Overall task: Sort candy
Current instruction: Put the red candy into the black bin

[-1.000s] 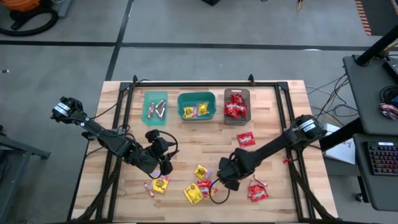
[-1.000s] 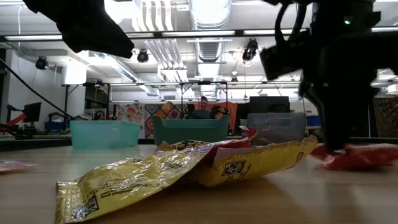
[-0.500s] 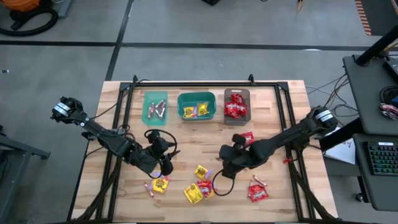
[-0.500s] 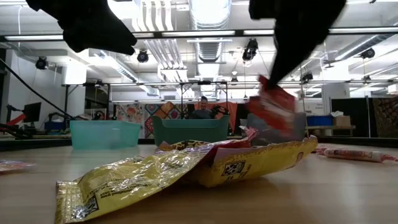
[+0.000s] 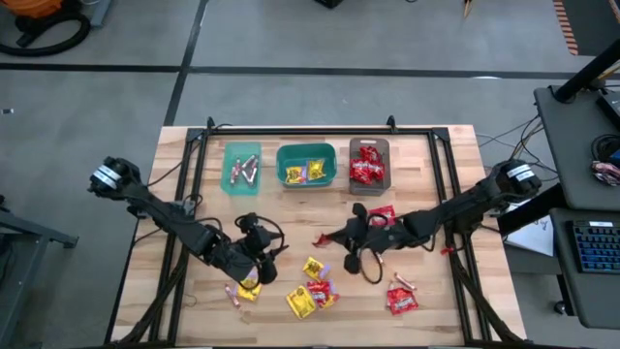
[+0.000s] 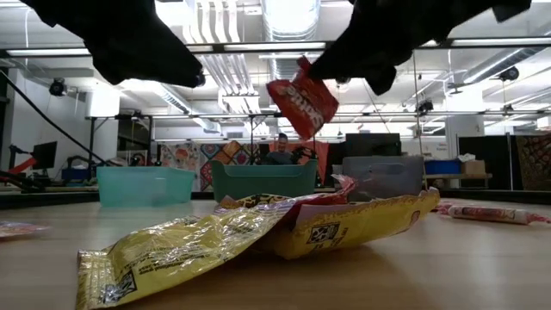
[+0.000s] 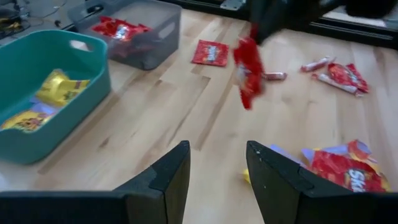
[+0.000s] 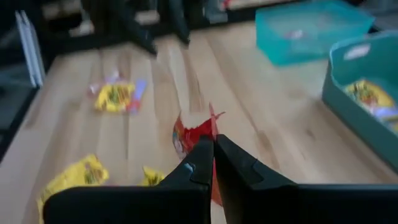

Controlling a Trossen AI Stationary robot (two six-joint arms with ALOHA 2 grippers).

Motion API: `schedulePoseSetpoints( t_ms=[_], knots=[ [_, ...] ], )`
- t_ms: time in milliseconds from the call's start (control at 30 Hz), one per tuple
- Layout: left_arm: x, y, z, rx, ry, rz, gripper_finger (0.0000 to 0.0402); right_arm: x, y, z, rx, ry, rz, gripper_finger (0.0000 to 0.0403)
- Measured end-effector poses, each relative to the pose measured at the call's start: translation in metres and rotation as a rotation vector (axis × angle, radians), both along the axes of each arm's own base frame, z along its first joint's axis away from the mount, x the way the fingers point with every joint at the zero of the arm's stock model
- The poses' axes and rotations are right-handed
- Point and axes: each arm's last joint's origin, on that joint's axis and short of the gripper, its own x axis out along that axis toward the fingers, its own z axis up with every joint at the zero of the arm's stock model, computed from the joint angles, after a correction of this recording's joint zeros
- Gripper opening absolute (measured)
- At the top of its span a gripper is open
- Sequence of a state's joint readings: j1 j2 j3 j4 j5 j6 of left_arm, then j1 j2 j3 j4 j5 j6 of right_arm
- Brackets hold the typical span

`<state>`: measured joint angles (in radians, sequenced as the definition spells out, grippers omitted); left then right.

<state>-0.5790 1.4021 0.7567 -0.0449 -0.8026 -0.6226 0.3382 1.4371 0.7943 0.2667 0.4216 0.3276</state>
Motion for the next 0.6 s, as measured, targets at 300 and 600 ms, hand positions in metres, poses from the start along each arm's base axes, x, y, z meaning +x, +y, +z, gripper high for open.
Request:
schedulePoseSetpoints(
  t_ms=[300, 600],
  knots=[
    [-0.006, -0.012, 0.003, 0.014, -0.012, -0.063, 0.0141, 0.0, -0.056, 0.019, -0.046, -0.112, -0.224, 0.0008],
    [-0.007, -0.012, 0.003, 0.062, 0.009, -0.096, 0.0141, 0.0, -0.061, -0.008, -0.023, 0.106, 0.062, 0.0009]
  ],
)
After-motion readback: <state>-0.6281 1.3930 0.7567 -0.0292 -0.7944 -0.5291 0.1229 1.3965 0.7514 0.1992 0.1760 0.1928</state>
